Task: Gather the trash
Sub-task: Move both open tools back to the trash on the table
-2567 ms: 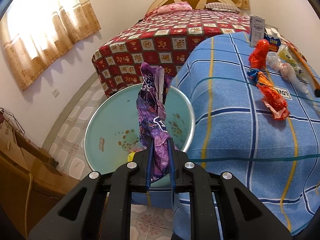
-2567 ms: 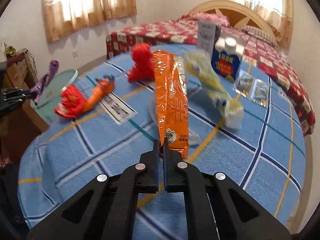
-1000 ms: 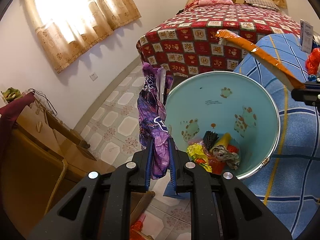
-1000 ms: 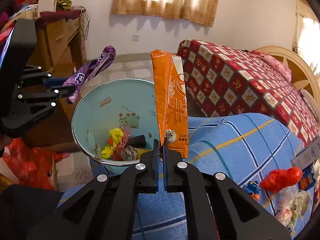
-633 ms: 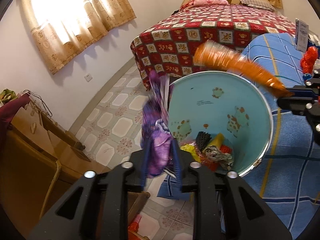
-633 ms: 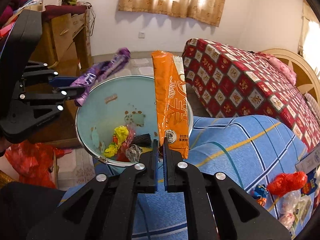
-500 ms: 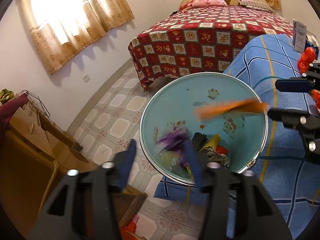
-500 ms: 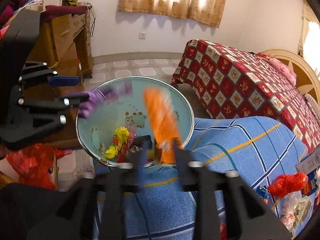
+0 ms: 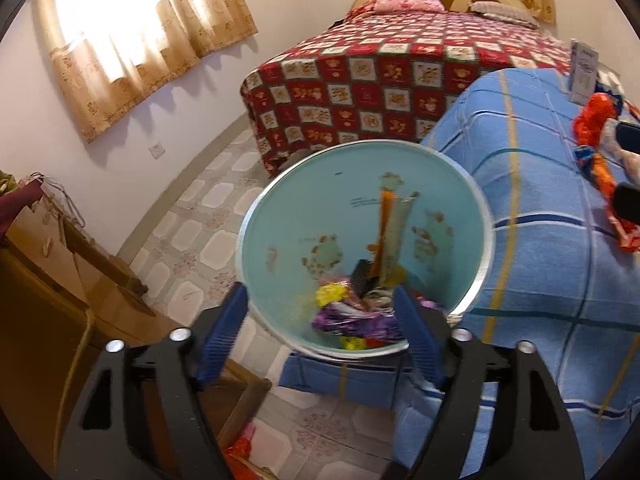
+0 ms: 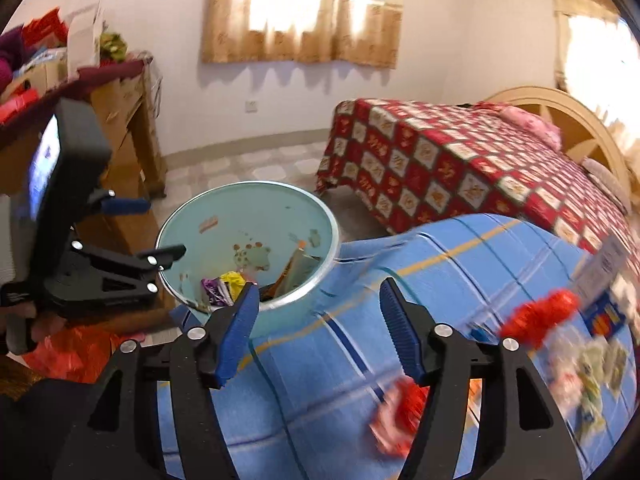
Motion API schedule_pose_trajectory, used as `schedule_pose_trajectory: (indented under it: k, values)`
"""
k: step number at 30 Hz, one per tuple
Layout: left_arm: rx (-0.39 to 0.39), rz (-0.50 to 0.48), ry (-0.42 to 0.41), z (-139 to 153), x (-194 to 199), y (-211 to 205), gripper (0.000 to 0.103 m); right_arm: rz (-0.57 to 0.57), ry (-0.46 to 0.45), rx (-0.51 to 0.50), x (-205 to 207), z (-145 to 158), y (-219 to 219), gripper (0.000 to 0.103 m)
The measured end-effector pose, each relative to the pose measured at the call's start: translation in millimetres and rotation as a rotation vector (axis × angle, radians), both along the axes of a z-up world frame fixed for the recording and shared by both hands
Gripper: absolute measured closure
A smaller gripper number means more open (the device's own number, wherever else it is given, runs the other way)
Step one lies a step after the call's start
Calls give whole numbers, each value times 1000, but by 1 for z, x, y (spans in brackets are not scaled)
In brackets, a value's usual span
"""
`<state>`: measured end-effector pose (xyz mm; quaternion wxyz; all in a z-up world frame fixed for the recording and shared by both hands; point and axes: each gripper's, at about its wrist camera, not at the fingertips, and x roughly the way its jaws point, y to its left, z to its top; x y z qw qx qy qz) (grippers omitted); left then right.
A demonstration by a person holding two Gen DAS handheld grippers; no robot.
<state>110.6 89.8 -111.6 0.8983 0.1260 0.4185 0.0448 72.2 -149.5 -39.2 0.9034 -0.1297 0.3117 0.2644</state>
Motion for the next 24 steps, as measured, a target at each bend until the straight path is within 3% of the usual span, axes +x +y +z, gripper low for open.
schedule_pose_trajectory:
  k: [6, 13, 15, 24]
  values:
    - [-3, -106, -7, 3, -6, -55, 27, -197, -8, 2, -24, -4, -74, 31]
    - [-16, -197, -21, 10, -5, -116, 25, -410, 57, 52, -29, -22, -156, 30]
    - [-30, -211, -31, 15, -4, -130, 20, -471, 65, 68, -33, -27, -180, 29]
    - [-75, -288, -47, 25, -1, -194, 16, -614, 75, 97, -51, -47, -247, 24]
